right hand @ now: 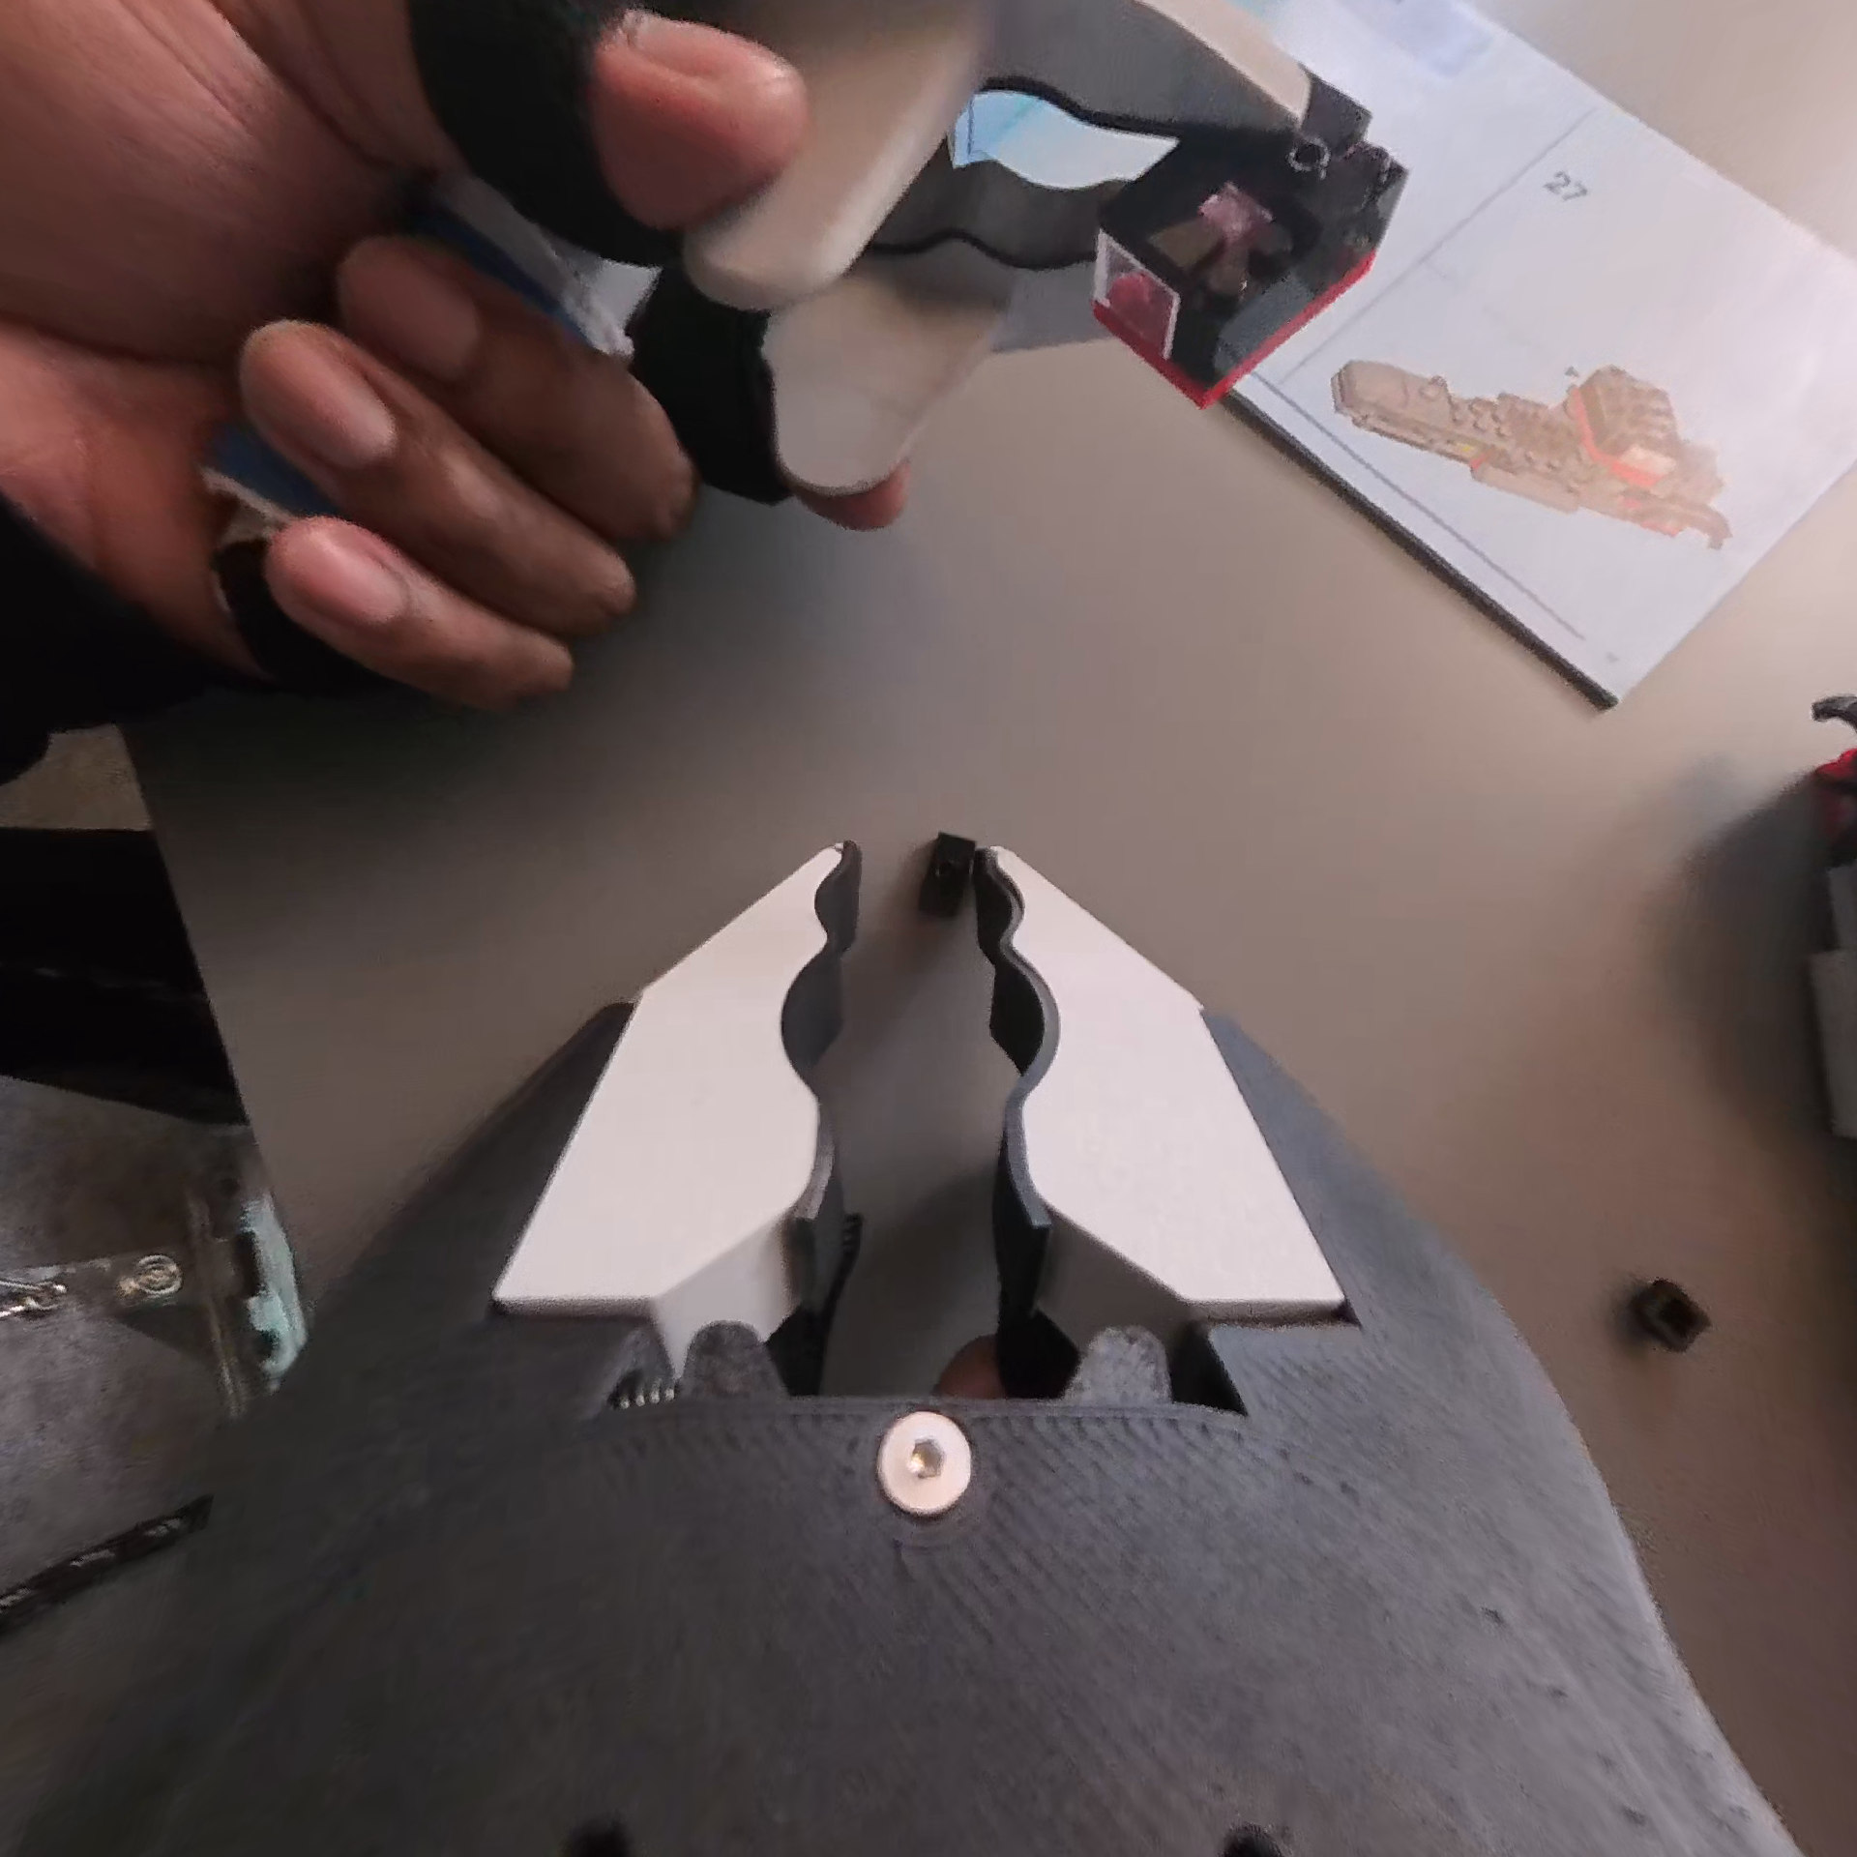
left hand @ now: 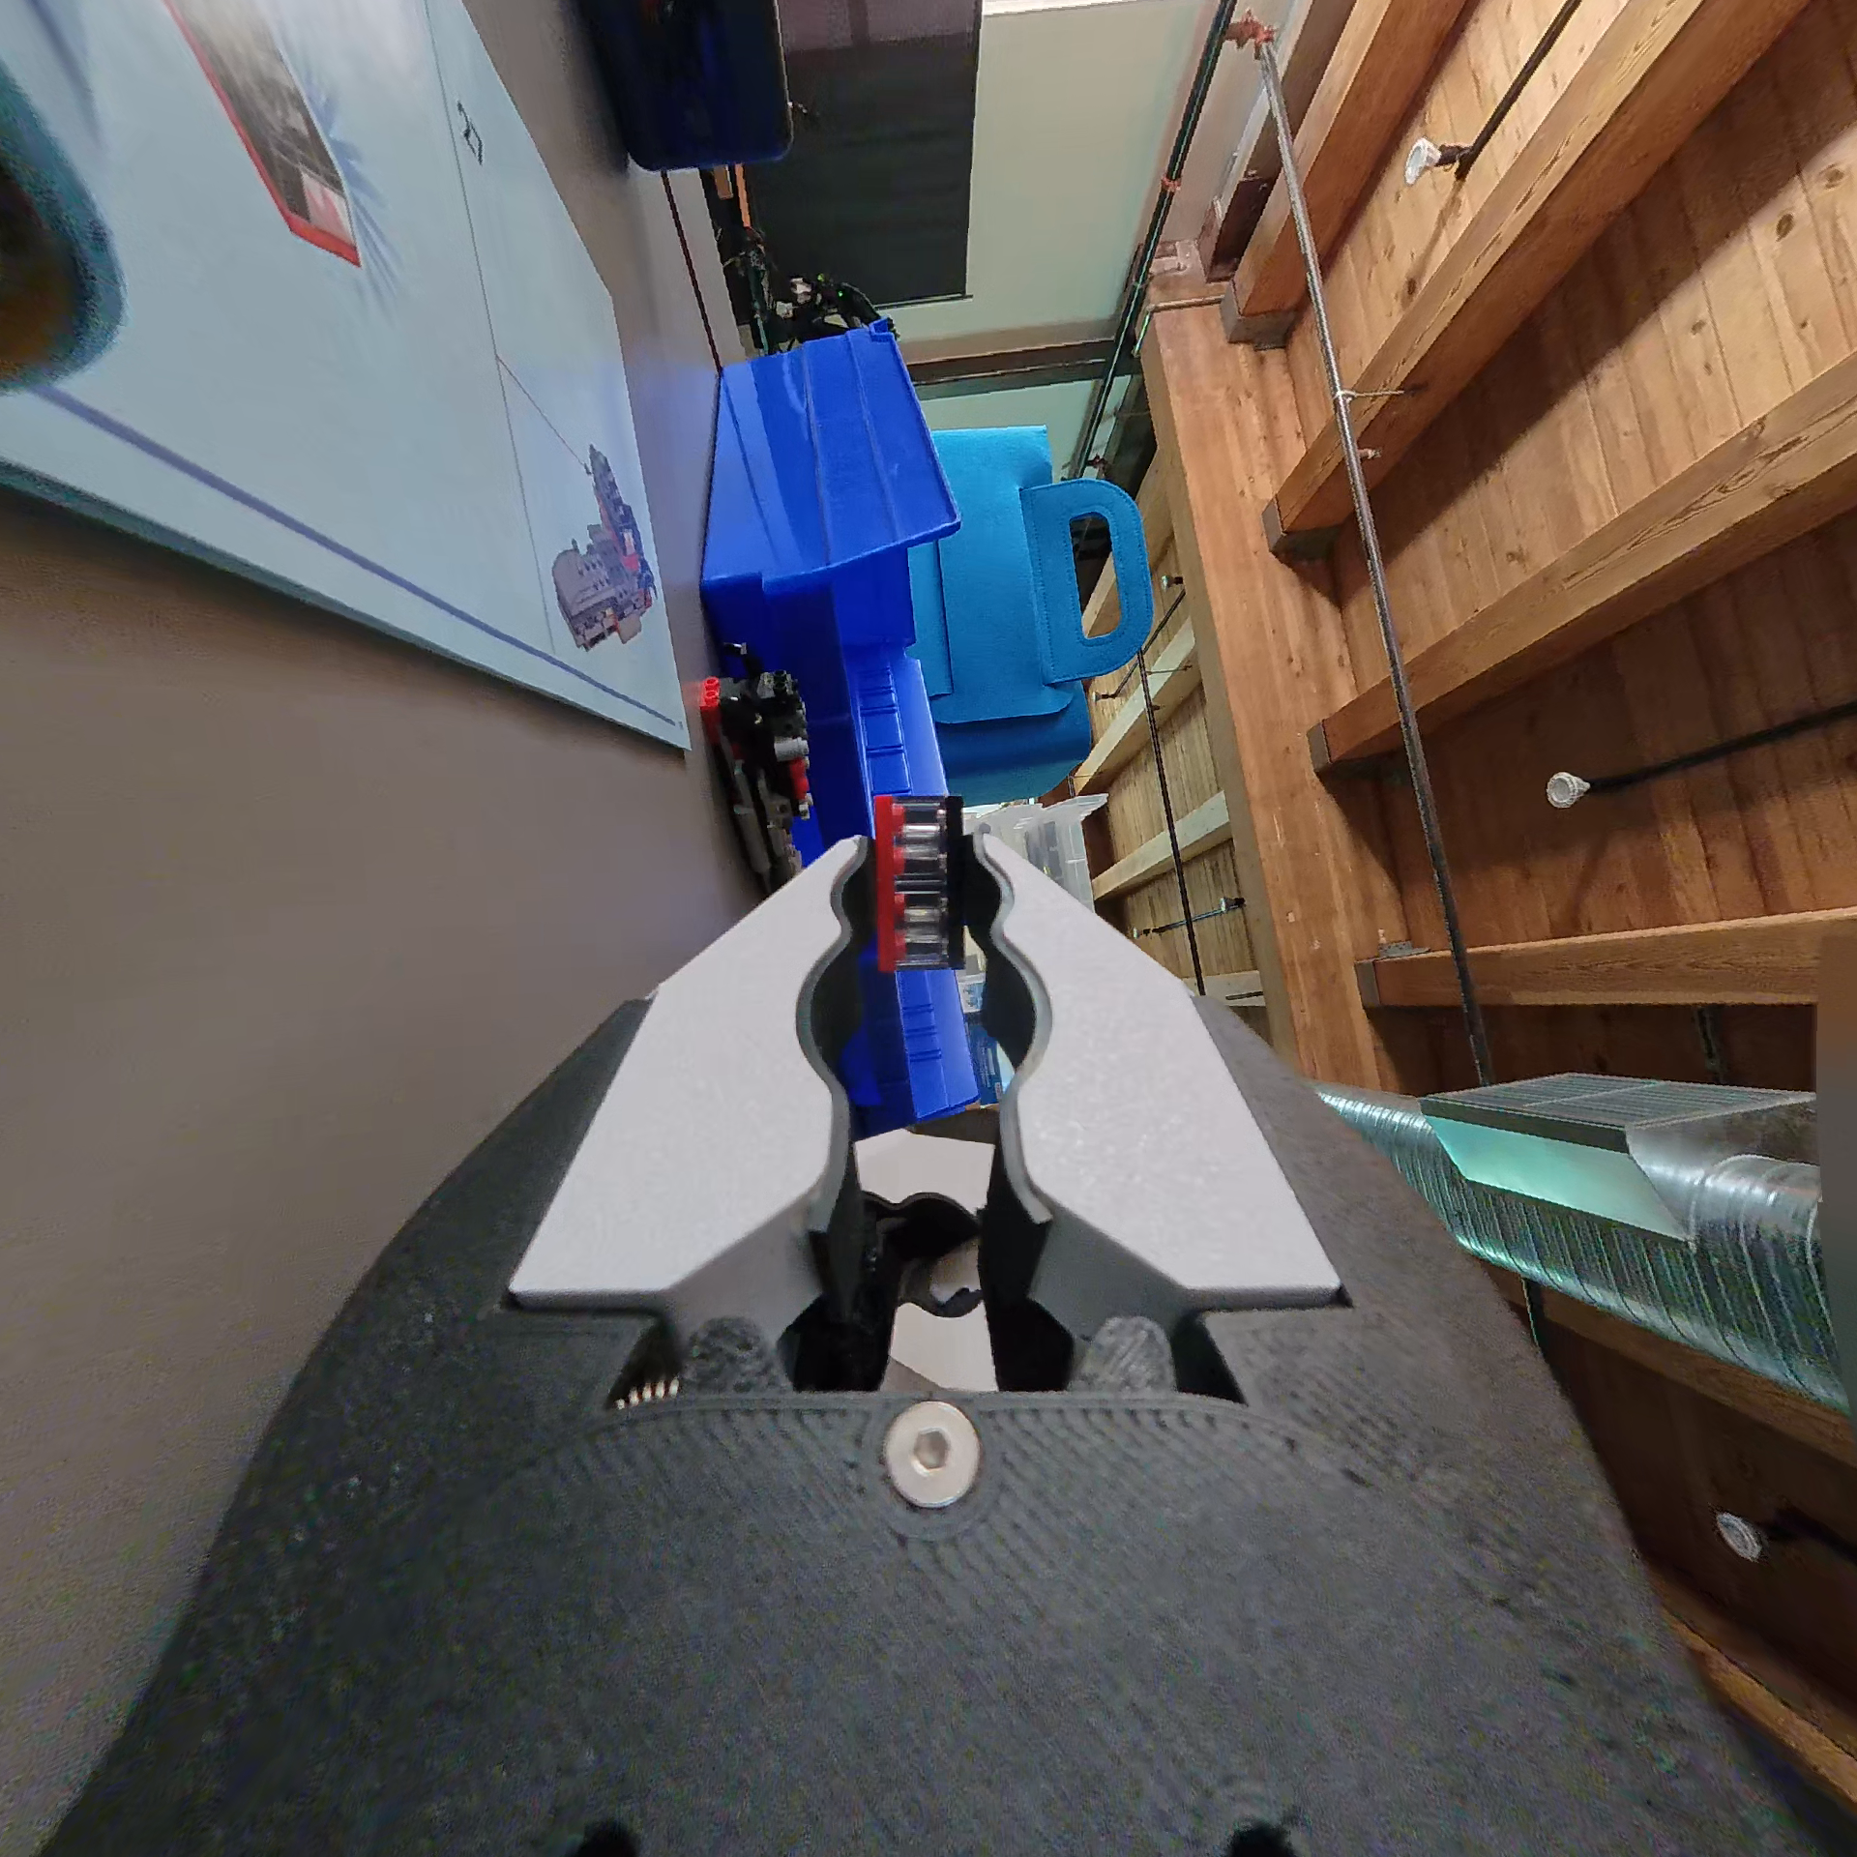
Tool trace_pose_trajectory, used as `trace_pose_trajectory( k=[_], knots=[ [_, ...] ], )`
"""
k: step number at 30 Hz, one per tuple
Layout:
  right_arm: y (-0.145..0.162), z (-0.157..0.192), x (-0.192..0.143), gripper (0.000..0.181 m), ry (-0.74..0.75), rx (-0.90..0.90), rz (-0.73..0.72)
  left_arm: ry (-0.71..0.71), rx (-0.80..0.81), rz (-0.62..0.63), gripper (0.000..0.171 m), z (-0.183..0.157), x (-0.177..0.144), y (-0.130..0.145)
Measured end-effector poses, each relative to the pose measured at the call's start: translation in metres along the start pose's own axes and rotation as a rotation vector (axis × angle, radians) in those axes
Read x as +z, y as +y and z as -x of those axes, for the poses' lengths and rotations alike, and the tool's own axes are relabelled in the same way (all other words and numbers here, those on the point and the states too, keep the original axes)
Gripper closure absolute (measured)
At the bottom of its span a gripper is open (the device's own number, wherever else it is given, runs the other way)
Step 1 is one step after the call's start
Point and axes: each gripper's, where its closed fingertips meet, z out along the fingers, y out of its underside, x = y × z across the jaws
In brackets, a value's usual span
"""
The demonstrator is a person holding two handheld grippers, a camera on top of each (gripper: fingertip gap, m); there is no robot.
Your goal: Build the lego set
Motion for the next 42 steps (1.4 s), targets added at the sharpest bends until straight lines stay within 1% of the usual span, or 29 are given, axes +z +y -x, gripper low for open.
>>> trace_pose_trajectory(
  k=[4,6,7,11,14,19,22,24,27,30,42],
  knots=[
    [0.004,-0.005,-0.003,0.159,0.001,-0.026,0.011,-0.001,-0.003,0.005,0.155,0.0,0.0,0.001],
    [0.004,-0.005,-0.004,0.169,-0.018,-0.038,0.007,-0.002,-0.004,0.01,0.155,0.0,0.001,0.001],
    [0.004,-0.004,-0.004,0.172,-0.026,-0.048,0.004,-0.002,-0.005,0.014,0.155,0.001,0.001,0.002],
    [0.001,-0.007,-0.005,0.172,-0.06,-0.051,-0.016,0.004,-0.017,0.024,0.155,0.0,0.001,0.003],
    [-0.015,-0.018,-0.015,0.172,-0.068,-0.083,-0.059,0.019,-0.039,0.037,0.155,-0.001,0.001,0.004],
    [-0.06,-0.035,-0.035,0.172,-0.102,-0.204,-0.126,0.035,-0.054,0.063,0.154,-0.002,0.002,0.008],
    [-0.08,-0.035,-0.038,0.172,-0.144,-0.291,-0.118,0.046,-0.066,0.071,0.154,-0.003,0.002,0.009],
    [-0.086,-0.035,-0.035,0.172,-0.159,-0.358,-0.091,0.055,-0.075,0.077,0.154,-0.004,0.002,0.009],
    [-0.089,-0.038,-0.027,0.172,-0.167,-0.418,-0.042,0.063,-0.082,0.083,0.154,-0.005,0.002,0.009],
    [-0.092,-0.04,-0.023,0.172,-0.169,-0.44,-0.011,0.066,-0.085,0.086,0.154,-0.005,0.002,0.01],
    [-0.093,-0.041,-0.014,0.172,-0.158,-0.504,0.03,0.073,-0.093,0.084,0.154,-0.006,0.001,0.009]
  ],
)
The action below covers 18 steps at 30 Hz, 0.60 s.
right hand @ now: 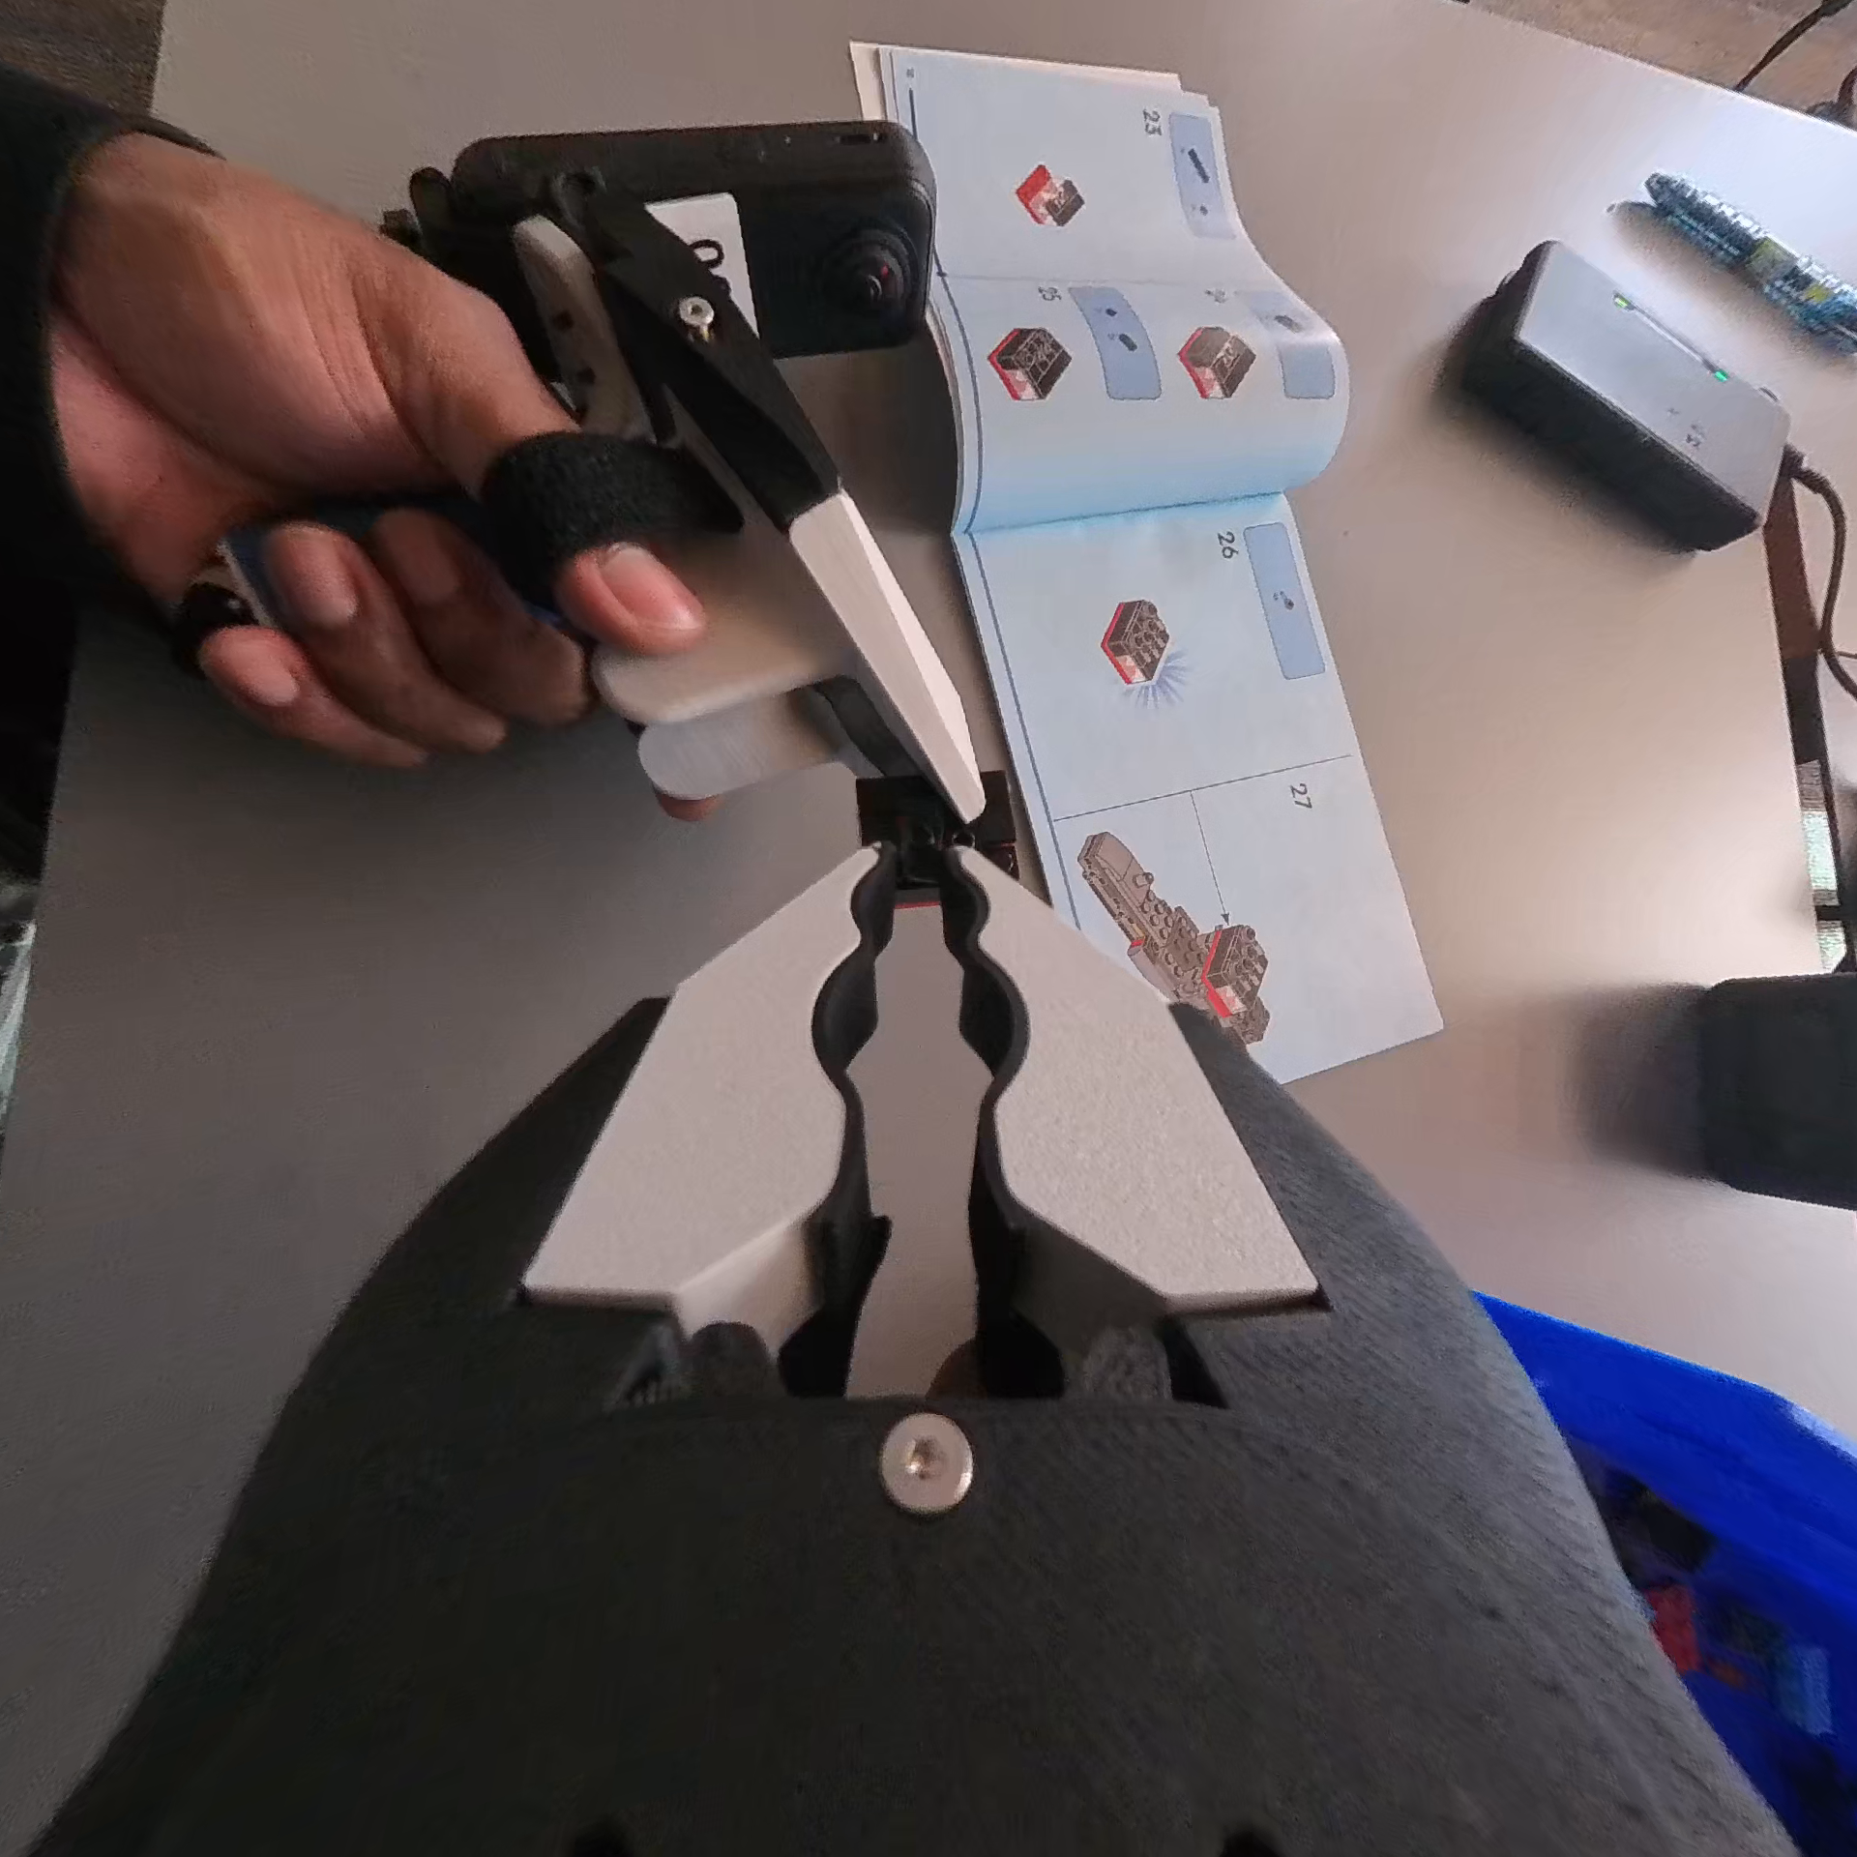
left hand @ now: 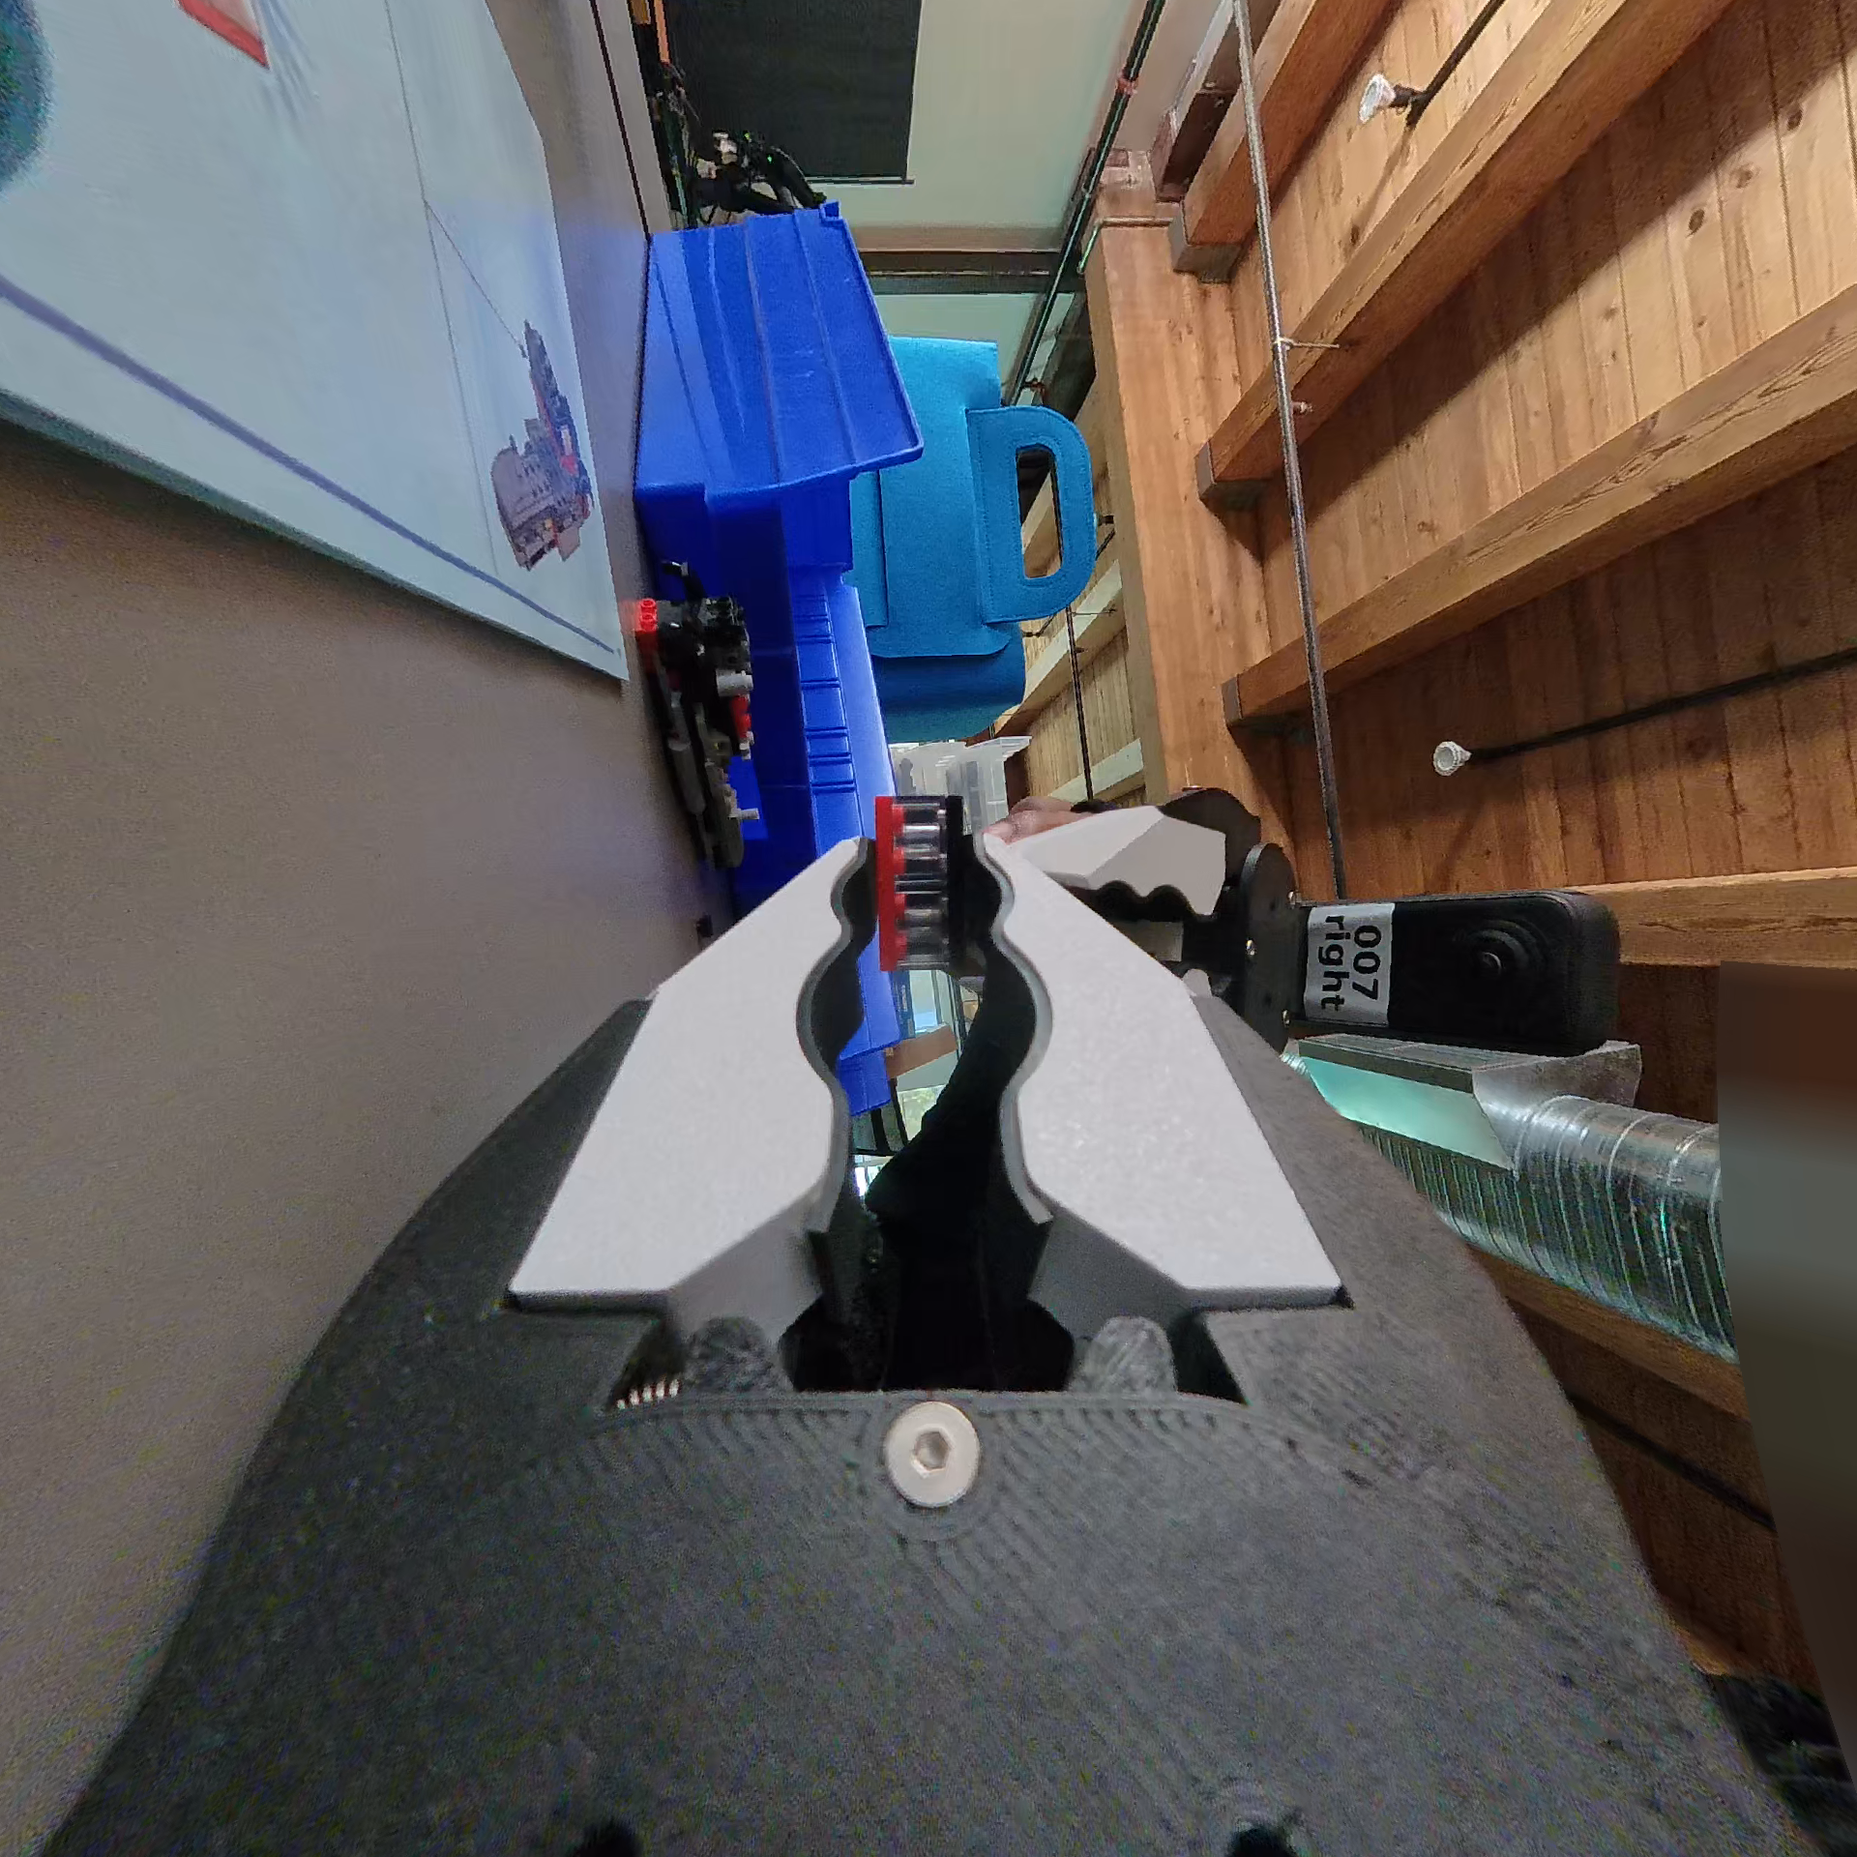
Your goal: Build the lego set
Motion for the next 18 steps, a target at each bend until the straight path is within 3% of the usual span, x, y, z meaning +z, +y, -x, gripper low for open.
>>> trace_pose_trajectory(
  k=[14,18],
  knots=[
    [0.0,-0.004,-0.001,0.166,0.03,0.014,-0.018,0.004,-0.003,-0.013,0.154,0.0,-0.001,-0.002],
    [0.001,-0.011,-0.012,0.156,0.056,0.263,-0.127,0.02,-0.012,-0.023,0.154,-0.002,-0.002,-0.004]
  ],
)
